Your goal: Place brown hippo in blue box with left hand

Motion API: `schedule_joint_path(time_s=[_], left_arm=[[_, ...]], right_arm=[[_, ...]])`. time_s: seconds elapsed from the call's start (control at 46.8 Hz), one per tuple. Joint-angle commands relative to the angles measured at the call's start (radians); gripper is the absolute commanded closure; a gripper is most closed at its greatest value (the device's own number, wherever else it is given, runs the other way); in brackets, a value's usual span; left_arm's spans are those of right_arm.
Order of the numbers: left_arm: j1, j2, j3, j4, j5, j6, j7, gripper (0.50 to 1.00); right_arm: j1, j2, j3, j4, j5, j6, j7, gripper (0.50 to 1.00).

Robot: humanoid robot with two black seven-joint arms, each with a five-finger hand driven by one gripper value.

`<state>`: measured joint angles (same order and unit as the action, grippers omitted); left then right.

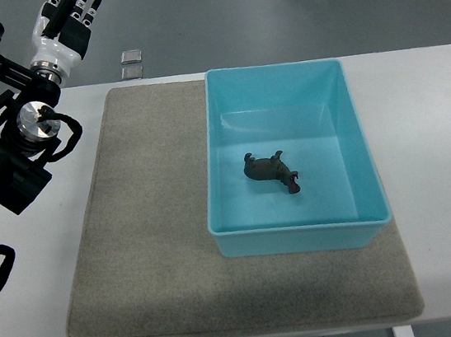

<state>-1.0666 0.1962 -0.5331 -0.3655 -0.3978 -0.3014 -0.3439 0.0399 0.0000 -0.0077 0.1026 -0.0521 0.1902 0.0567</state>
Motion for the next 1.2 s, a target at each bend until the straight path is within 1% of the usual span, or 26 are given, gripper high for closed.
schedule_joint_path(time_s=[0.0,0.171,0.898,0.963,1.005,1.176], left_arm=[[0.000,0.000,0.002,-0.001,-0.016,-0.002,-0.001,0.506],[0.004,0.000,0.002,0.003,-0.006,-0.002,-0.010,0.504],[0.037,0.006,0.004,0.005,-0.001,-0.008,-0.010,0.504],[0.037,0.009,0.004,0.005,0.001,-0.008,-0.010,0.504],[0.037,0.011,0.004,0.005,0.001,-0.008,-0.010,0.504],[0.037,0.012,0.004,0.005,0.001,-0.008,-0.010,0.504]], right_arm=[[0.000,0.000,0.000,0.000,0.000,0.000,0.000,0.564],[0.000,0.000,0.000,0.000,0.000,0.000,0.000,0.564],[0.000,0.000,0.000,0.000,0.000,0.000,0.000,0.564],[0.000,0.000,-0.003,0.008,-0.008,0.002,0.000,0.564],[0.000,0.000,-0.003,0.017,-0.009,0.015,0.000,0.564],[0.009,0.000,0.002,0.019,-0.006,0.015,0.000,0.564]])
